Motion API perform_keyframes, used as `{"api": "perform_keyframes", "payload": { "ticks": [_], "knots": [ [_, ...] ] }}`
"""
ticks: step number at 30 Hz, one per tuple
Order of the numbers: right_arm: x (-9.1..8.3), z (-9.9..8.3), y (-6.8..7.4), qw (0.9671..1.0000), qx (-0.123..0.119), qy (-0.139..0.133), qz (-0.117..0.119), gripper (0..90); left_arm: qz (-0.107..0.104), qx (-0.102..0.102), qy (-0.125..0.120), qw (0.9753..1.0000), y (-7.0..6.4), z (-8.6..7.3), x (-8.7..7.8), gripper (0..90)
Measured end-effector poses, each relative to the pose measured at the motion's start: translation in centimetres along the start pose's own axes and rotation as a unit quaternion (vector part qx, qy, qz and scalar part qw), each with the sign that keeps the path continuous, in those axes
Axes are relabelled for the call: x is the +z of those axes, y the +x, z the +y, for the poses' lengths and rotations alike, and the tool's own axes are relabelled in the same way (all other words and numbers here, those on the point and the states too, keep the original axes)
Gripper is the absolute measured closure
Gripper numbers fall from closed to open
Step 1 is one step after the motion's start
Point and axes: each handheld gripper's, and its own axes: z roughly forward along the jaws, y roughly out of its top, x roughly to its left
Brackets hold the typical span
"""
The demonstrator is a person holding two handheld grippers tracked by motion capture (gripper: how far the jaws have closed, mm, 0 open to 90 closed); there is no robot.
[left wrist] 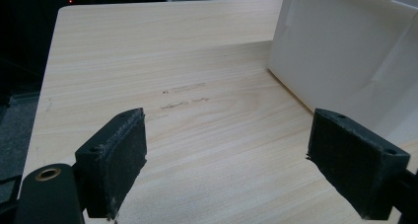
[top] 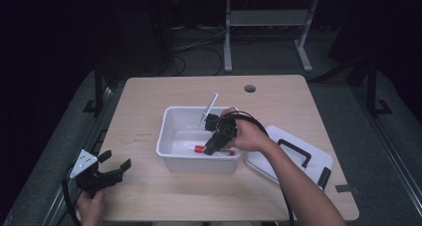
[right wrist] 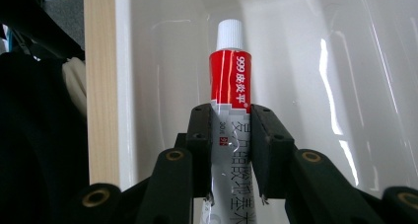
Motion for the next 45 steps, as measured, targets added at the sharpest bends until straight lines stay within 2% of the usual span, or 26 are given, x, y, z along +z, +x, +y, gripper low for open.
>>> {"api": "perform_keyframes", "payload": {
  "ticks": [11,13,19,35,45],
  "knots": [
    [-0.2,-0.1,-0.3,0.9999,0.009,-0.005,0.006,70.3,0.0,0.001,0.0,1.0,0.1,0.0,0.0,14.1],
    [-0.3,-0.1,-0.3,0.9999,0.01,-0.01,0.002,64.7,0.0,0.002,0.0,1.0,0.0,0.0,-0.1,14.1],
    [-0.7,-0.1,-0.2,0.9998,0.011,-0.018,0.002,61.0,0.0,0.0,-0.002,1.0,0.1,0.0,-0.1,14.1],
    [-4.4,-1.4,0.1,0.9983,0.02,-0.05,-0.021,55.6,0.001,0.001,0.0,1.0,0.0,0.0,0.0,14.1],
    [-5.8,-2.2,0.2,0.9975,0.028,-0.059,-0.027,52.2,0.002,0.001,0.0,1.0,-0.1,0.0,0.1,14.1]
  ]
}}
